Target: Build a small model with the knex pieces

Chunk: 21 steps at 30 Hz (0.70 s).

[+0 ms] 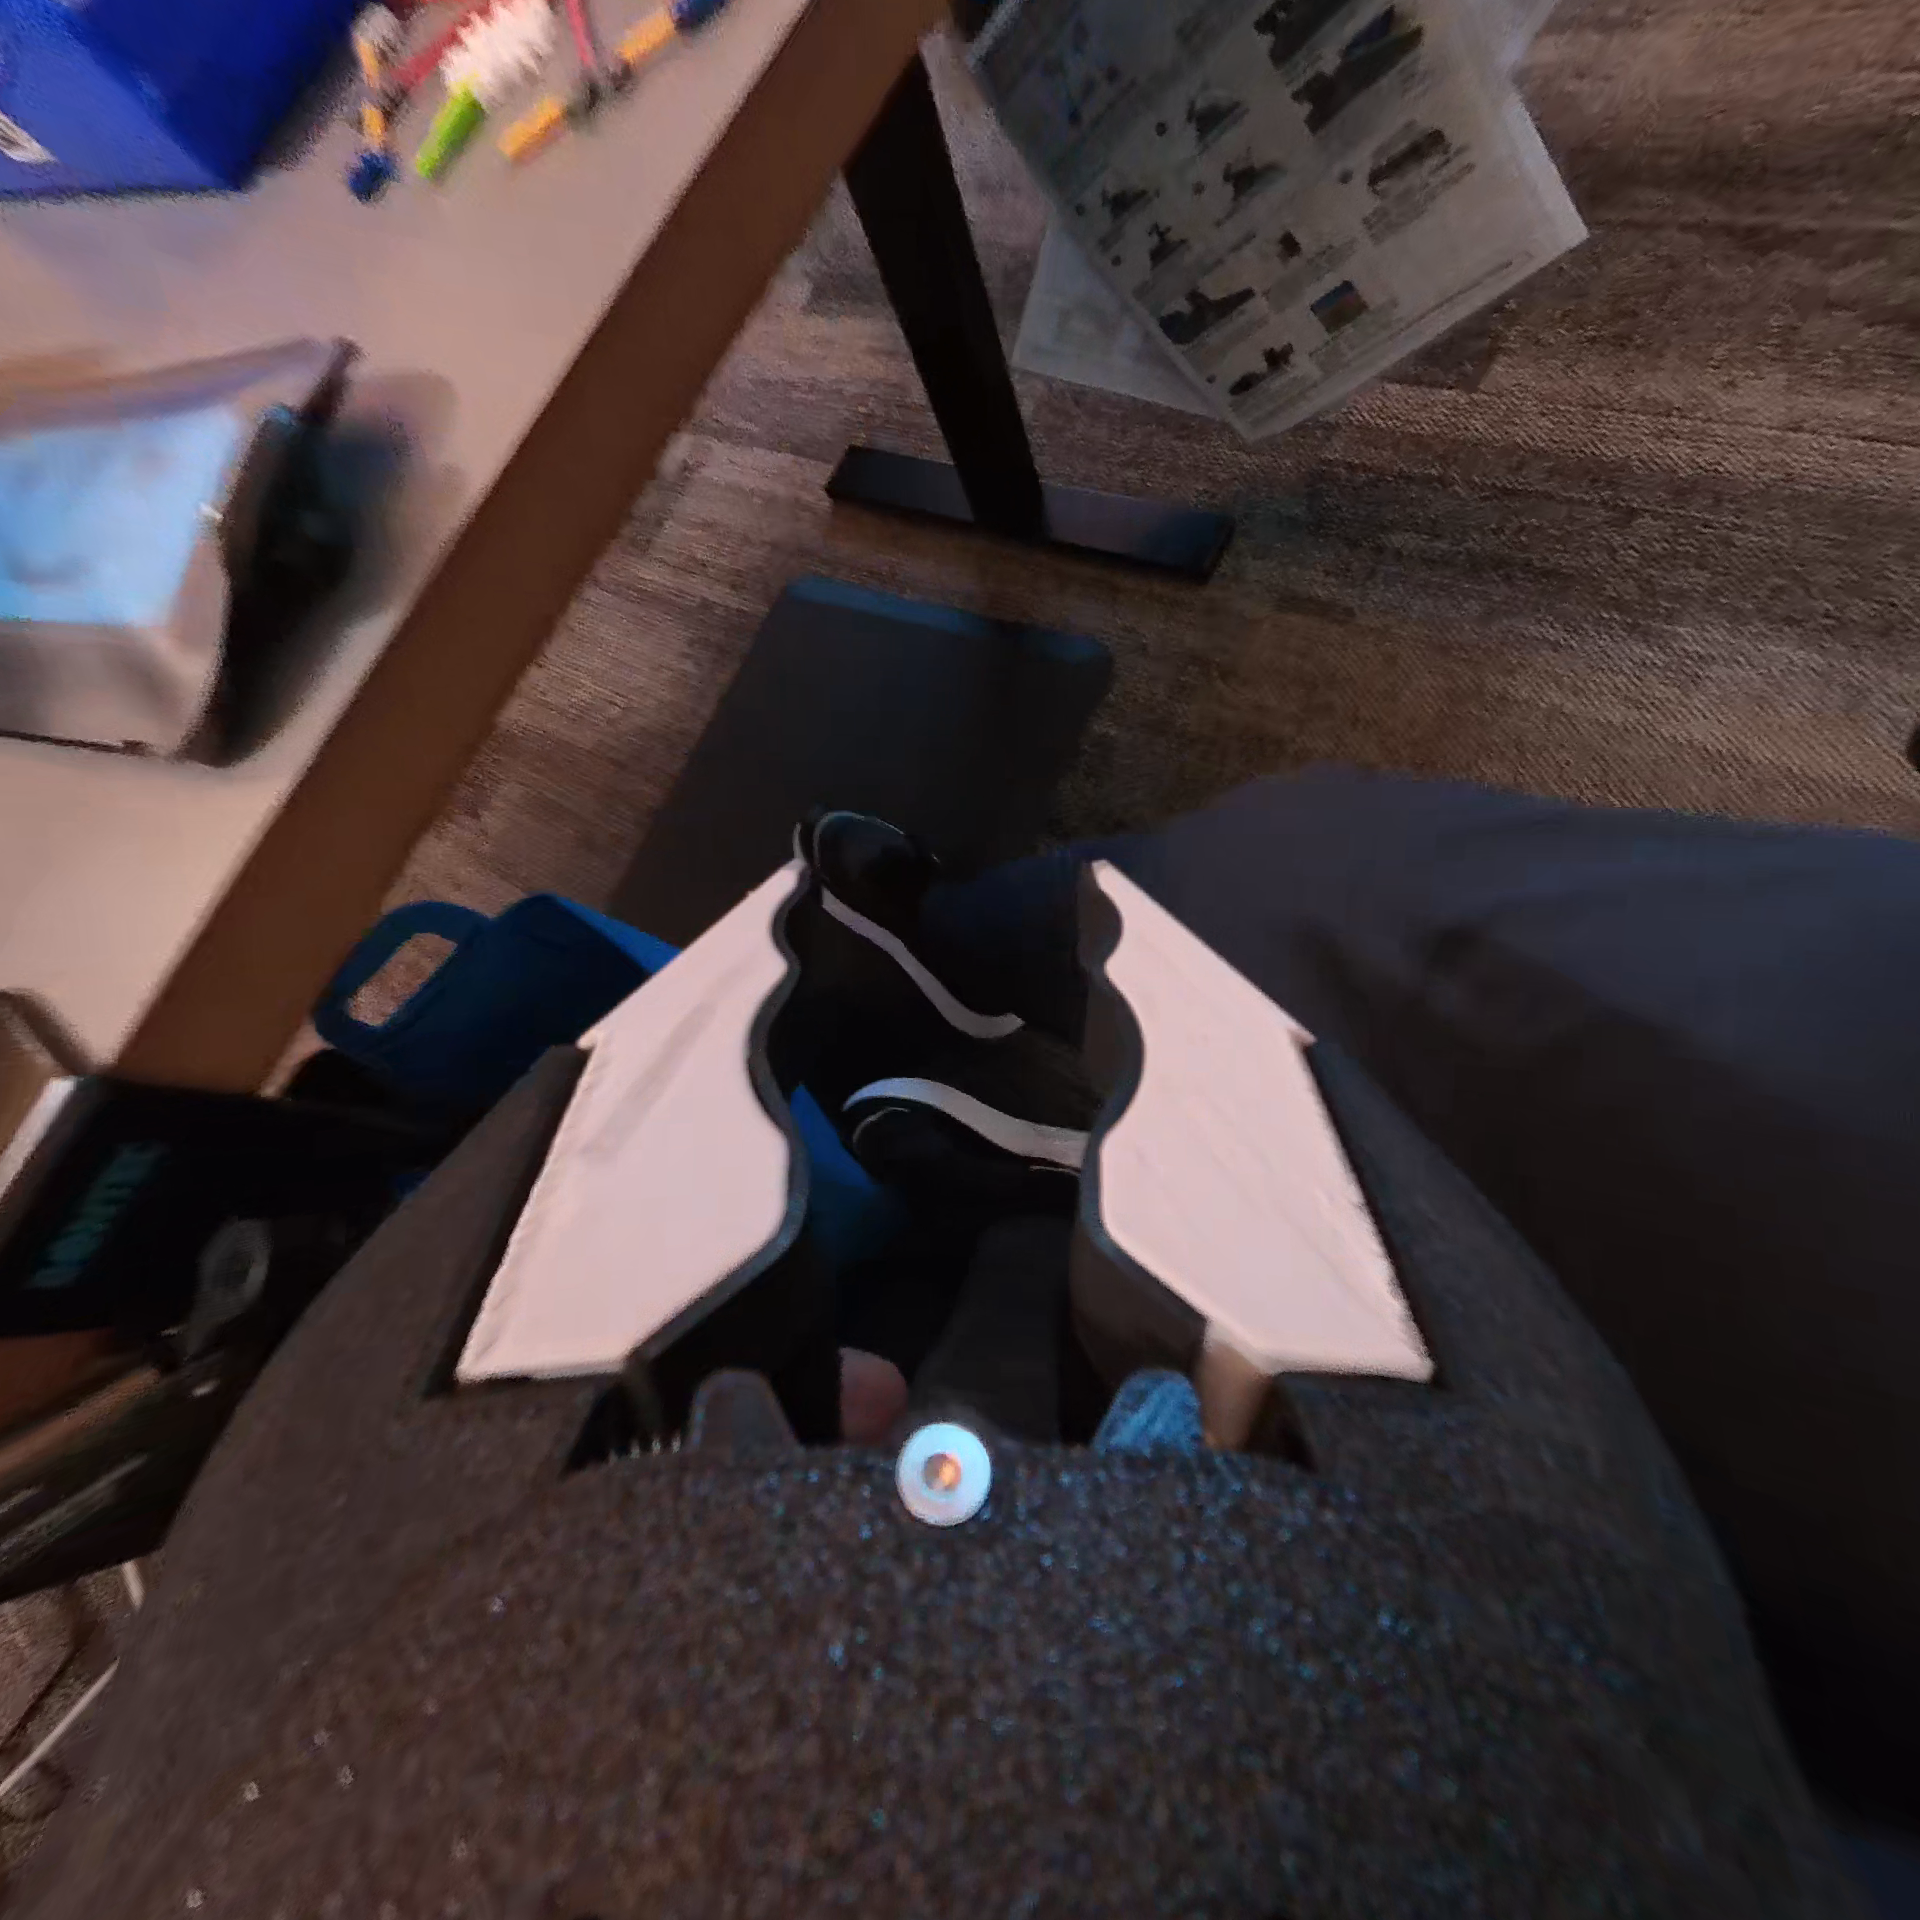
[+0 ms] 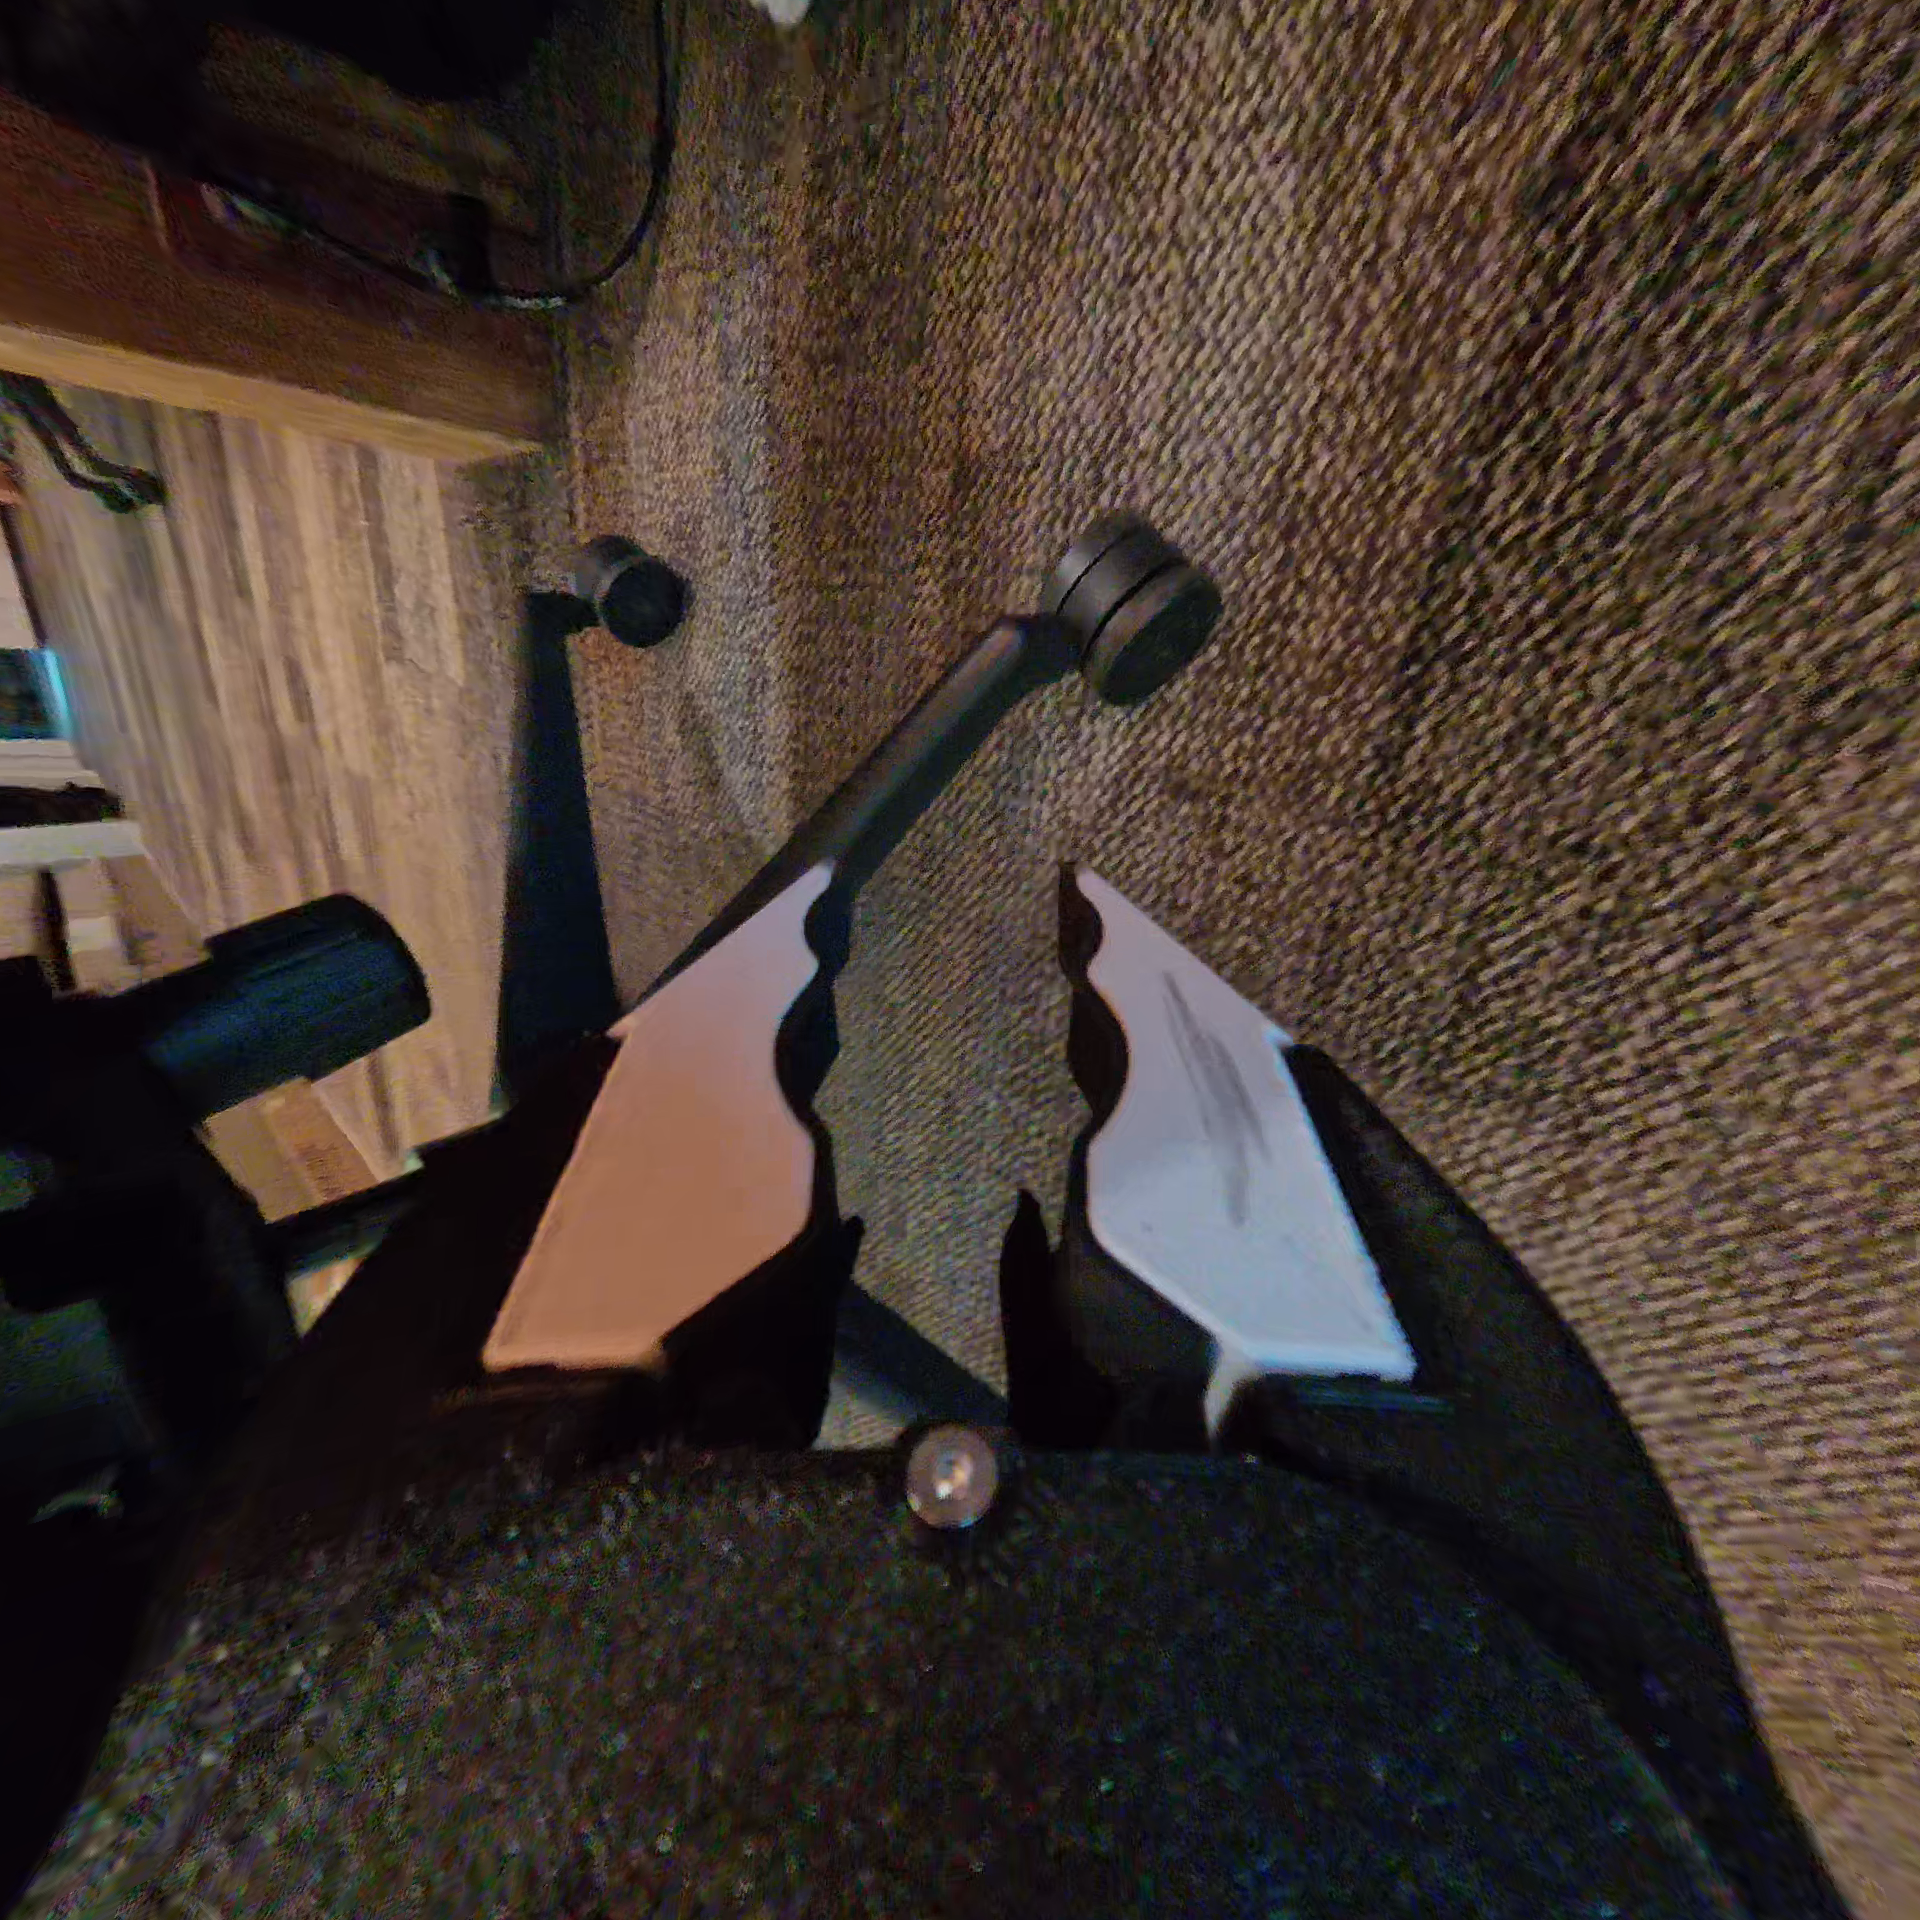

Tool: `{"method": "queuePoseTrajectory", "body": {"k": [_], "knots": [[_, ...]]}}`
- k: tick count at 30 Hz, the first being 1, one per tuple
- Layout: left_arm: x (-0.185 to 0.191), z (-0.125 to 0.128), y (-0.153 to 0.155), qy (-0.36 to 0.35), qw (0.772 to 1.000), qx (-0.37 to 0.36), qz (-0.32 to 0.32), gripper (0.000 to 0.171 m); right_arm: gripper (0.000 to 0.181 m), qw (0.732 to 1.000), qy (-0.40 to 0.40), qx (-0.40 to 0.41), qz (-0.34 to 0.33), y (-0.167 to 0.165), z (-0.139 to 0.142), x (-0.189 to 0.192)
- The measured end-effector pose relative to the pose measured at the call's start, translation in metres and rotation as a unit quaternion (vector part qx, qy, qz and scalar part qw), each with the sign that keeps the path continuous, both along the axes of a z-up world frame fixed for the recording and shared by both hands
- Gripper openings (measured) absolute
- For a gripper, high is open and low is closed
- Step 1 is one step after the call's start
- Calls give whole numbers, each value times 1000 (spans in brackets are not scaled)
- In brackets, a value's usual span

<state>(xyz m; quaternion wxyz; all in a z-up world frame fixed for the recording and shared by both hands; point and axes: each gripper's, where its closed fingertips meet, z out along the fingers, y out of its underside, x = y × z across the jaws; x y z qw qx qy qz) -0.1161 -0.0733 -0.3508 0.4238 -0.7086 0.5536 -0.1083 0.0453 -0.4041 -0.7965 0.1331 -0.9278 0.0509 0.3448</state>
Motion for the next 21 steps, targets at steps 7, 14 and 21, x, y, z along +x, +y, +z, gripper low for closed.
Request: {"method": "queuePoseTrajectory", "body": {"k": [7, 14, 21], "knots": [[-12, -77, -4, 31, 997, -73, -20, 49, 36, 998, -58, 16, -10, 79, -24, 30], [-26, -134, 9, 35, 989, -142, -4, 50, 35, 993, -113, 25, -5, 155, -82, 48], [-37, -169, 33, 50, 984, -169, 17, 50, 66, 981, -193, -4, -16, 195, -150, 78]]}}
